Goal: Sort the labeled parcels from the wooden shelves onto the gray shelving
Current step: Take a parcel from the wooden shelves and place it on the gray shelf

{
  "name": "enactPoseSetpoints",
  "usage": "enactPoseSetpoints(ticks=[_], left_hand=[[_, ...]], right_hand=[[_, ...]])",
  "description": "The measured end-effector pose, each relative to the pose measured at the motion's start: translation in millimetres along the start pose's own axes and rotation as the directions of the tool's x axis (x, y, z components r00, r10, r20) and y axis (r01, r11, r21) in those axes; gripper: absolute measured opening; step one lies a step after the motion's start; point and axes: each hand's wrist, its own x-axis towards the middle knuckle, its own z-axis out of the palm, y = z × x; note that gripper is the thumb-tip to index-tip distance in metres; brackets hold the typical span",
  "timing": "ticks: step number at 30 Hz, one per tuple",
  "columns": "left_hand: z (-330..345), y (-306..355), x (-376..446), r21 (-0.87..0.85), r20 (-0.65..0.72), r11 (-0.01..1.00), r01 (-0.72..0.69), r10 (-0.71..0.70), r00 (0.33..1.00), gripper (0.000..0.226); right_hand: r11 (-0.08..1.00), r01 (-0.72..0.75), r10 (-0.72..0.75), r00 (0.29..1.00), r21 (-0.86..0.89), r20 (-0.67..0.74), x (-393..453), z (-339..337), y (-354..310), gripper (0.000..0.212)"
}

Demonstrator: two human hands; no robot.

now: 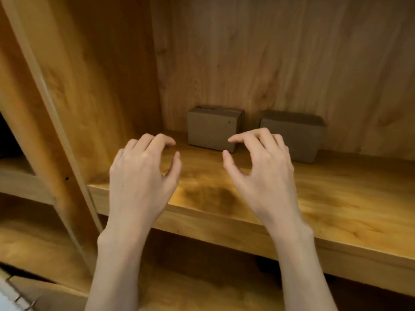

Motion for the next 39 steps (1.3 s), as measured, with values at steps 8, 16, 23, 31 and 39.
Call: enactPoseSetpoints(ticks=[8,16,23,31,39], left_hand=[[27,-20,29,-0.061,0.02,0.998,-0.015,0.016,1.0,0.021],[35,-29,45,-0.154,0.063,0.987,-0.049,0.06,0.996,0.022],[34,-47,49,-0.148,0.069,0.985,-0.088,0.099,0.993,0.021],[41,-59,53,-0.163,0.088,0.984,-0.075,0.09,0.992,0.022],[30,-63,53,-0.191,0.074,0.98,-0.055,0.07,0.995,0.022]], right_hand=[[0.991,-0.011,0.042,0.97,-0.131,0.239,56,7,-5,0.038],[0.958,-0.009,0.178,0.805,-0.288,0.566,145,52,9,0.085],[0.911,0.012,0.292,0.686,-0.412,0.666,154,94,30,0.103],[0.913,-0.027,0.32,0.667,-0.406,0.673,160,102,34,0.103],[0.933,-0.049,0.254,0.793,-0.357,0.554,148,75,6,0.097]])
